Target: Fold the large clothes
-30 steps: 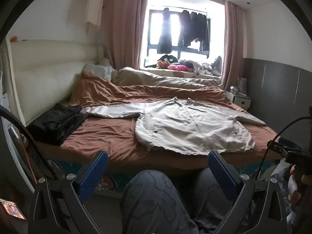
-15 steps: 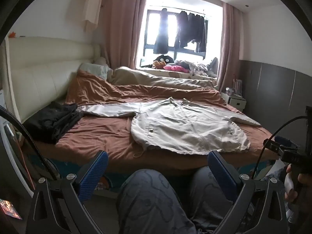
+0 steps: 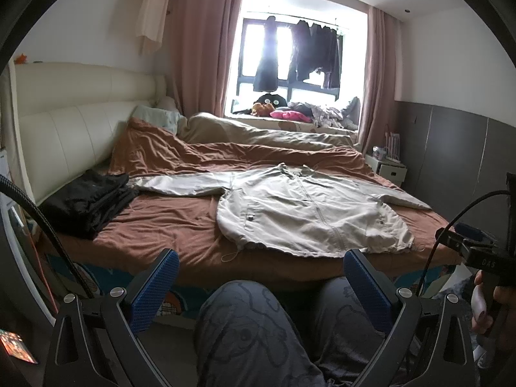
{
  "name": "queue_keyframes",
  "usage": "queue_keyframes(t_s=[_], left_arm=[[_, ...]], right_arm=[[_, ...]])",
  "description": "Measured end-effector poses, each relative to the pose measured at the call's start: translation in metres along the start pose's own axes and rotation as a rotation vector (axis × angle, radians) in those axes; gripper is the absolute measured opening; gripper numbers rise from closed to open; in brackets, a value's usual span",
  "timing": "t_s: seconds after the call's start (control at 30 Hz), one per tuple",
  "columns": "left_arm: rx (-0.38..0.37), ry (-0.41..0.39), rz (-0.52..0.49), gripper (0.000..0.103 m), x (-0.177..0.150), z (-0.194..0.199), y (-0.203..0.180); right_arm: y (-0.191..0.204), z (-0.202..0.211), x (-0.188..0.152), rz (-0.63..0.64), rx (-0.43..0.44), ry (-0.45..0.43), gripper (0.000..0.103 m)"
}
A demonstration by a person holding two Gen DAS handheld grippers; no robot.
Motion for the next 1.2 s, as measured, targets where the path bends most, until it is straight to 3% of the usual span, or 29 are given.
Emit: queue_keyframes(t_s=[0.43,1.2], left_arm=[[-0.013,-0.014,-0.014,0.102,0.005,0.005,-0.006],[-0.027,-0.014,-0.002,0.102,0.008,0.004,-0.007]], right_arm=[[-0.002,0.004,0.001,-0.009,-0.042,-0.013,0.103],[-0.005,0.006,0.005,-0.002,-0.043,-0.040,0.103]])
Point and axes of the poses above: each gripper's, at about its wrist camera, not at the fingertips, and z roughly against the way its jaws point, y to its left, x to its top, the point moved 10 cm from there along -z, roughly the way its jaws point, and after that the axes turned 5 degrees about -z, right-handed, at the moved point
